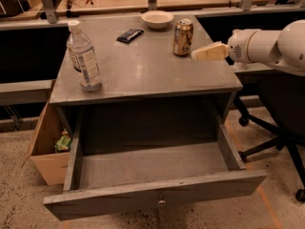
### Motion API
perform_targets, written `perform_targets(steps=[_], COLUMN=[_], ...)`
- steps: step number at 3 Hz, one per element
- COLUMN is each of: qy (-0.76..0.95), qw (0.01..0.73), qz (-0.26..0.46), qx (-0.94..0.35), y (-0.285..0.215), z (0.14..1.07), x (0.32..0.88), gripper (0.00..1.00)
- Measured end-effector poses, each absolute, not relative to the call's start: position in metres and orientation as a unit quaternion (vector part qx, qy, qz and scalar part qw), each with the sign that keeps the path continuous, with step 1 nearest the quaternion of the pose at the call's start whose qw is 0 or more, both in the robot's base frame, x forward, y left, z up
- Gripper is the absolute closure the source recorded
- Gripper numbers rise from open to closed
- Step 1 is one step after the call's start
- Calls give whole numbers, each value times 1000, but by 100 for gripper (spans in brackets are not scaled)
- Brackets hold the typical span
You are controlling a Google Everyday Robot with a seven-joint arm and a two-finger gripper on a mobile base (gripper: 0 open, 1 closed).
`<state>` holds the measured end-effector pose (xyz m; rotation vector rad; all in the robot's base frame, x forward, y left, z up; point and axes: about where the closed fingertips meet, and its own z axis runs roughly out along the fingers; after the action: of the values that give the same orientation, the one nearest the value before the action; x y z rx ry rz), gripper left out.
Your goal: Place orange can into top drawer
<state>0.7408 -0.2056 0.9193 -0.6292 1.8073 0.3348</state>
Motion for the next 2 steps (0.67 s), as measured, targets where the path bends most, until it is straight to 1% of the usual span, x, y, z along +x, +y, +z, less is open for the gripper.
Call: perform_targets(steps=[2], qy=[730], qw=[615], qz=[145], qx=[-262], y=[-170], z=[908], x=[828], gripper=[0])
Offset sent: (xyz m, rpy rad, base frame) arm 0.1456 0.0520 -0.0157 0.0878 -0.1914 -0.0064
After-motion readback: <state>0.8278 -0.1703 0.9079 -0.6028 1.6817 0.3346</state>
